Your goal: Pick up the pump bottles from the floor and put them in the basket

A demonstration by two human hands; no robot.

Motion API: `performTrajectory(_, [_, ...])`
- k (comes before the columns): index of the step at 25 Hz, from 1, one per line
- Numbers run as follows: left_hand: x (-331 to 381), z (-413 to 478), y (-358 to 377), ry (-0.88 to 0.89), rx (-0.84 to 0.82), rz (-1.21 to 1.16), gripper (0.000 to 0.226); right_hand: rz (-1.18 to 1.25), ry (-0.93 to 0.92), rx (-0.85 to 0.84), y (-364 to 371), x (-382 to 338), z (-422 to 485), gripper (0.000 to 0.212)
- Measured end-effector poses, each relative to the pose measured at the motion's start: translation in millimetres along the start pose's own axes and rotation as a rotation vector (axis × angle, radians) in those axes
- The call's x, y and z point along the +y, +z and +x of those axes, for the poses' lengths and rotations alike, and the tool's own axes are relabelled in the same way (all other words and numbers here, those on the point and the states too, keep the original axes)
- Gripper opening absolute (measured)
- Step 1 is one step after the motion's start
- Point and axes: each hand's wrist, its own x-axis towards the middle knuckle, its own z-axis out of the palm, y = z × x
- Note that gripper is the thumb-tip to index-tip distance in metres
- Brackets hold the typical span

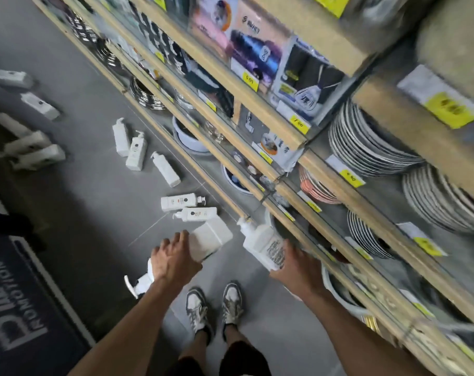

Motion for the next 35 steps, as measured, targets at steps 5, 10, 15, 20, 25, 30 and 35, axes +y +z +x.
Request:
performTrajectory(5, [26, -23, -57, 0.07, 0.058, 0.071, 0.081, 0.087, 0.037, 0.098, -58, 13, -22, 0.083])
performTrajectory(10, [38, -32, -86, 0.073, 0.106, 0.076, 0.076, 0.109, 0.035, 0.156, -91, 21, -35, 0.082])
performTrajectory(15, [50, -30, -95, 0.175, 0.133, 0.091, 0.076, 0.119, 0.049, 0.176, -106, 24, -43, 0.085])
performTrajectory(20, [59, -6, -116, 0.296, 0.161, 0.097, 0.071, 0.155, 0.13, 0.218, -119, 26, -53, 0.087])
performTrajectory(25, [70, 26, -143, 0.495, 0.143, 0.16, 0.07, 0.208, 0.324, 0.285, -126, 15, -75, 0.088])
performTrajectory(30, [94, 41, -154, 0.698, 0.096, 0.245, 0.072, 0.329, 0.525, 0.321, -113, -1, -112, 0.085])
performTrajectory(35, [140, 19, -146, 0.947, 0.063, 0.37, 0.071, 0.486, 0.77, 0.373, -81, -8, -173, 0.094])
